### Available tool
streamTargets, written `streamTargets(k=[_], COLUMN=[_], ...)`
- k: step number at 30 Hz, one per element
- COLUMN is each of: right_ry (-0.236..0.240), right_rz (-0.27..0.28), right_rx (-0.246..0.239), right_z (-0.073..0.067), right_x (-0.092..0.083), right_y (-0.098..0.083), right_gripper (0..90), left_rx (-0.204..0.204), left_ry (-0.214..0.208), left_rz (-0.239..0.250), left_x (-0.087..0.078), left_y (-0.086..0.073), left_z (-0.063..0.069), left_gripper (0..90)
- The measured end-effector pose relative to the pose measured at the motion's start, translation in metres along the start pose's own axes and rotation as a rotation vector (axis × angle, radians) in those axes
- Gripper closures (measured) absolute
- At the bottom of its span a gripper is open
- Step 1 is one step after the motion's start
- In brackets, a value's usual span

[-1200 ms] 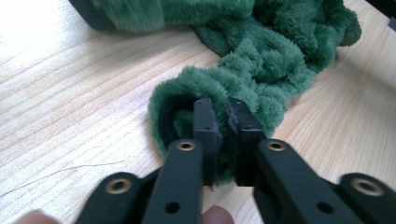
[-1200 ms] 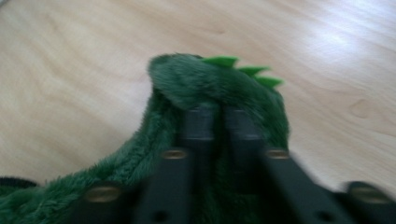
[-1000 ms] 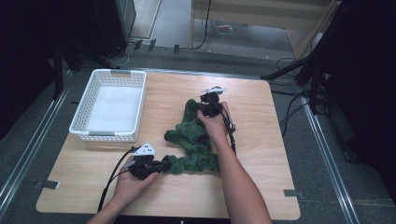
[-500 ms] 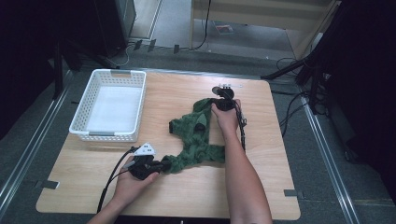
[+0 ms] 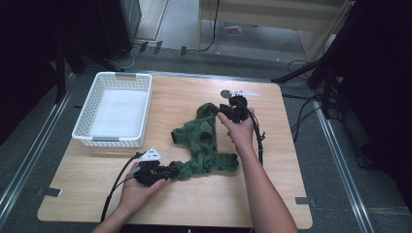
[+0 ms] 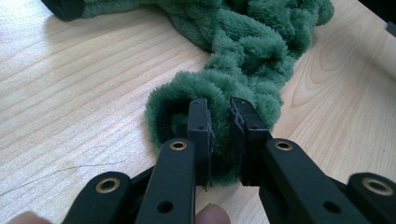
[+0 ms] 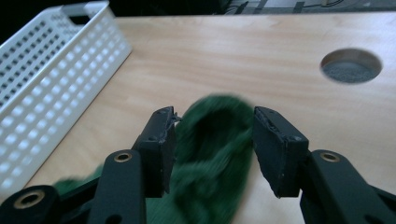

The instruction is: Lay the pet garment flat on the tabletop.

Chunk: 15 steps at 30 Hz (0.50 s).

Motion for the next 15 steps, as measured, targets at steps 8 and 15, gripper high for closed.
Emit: streamTargets(k=[8, 15], right_ry=[0.111, -0.007], right_rz=[-0.093, -0.148], right_rx=[0.024, -0.023], right_z=[-0.017, -0.015], right_x=[-0.021, -0.006], right_y=[-0.056, -0.072], right_gripper=[37.6, 70.5], left_rx=[0.004, 0.001], left_ry=[0.008, 0.011], left_rz=[-0.004, -0.004], left_x=[0.001, 0.001], left_y=[0.000, 0.000], left_z=[0.000, 0.000], left_gripper=[79.8, 80.3])
Point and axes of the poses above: each handheld gripper's, and its own axes: x roughly forward along the jaws, y roughly out of its top, z roughly to its right, the point moved 5 cm from there along x, roughly forward along the jaws, and after that the axes turned 12 degrees about x, right-handed, at the moved point
